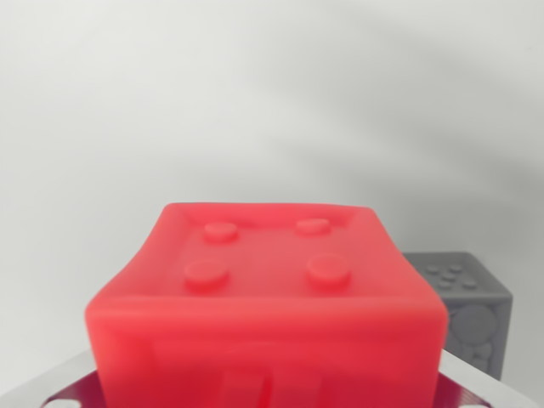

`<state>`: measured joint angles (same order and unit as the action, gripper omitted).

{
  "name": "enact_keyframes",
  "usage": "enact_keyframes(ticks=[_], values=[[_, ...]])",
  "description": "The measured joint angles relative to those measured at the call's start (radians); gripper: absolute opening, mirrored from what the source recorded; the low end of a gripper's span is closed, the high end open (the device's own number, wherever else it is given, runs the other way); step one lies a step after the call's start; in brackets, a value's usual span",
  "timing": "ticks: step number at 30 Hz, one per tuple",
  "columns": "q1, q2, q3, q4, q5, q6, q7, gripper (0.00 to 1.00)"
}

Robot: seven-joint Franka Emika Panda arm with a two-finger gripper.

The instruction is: Destack cube

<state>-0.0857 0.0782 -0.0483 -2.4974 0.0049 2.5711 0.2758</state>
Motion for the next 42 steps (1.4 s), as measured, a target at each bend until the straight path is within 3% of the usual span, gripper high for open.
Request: enact_keyframes(ticks=[6, 26, 42], values=[[0.011, 0.013, 0.006, 0.002, 0.001, 0.014, 0.017, 0.0], [0.011, 0.175, 0.008, 0.006, 0.013, 0.166, 0.013, 0.0], [0.006, 0.284, 0.016, 0.023, 0.022, 0.259, 0.008, 0.0]])
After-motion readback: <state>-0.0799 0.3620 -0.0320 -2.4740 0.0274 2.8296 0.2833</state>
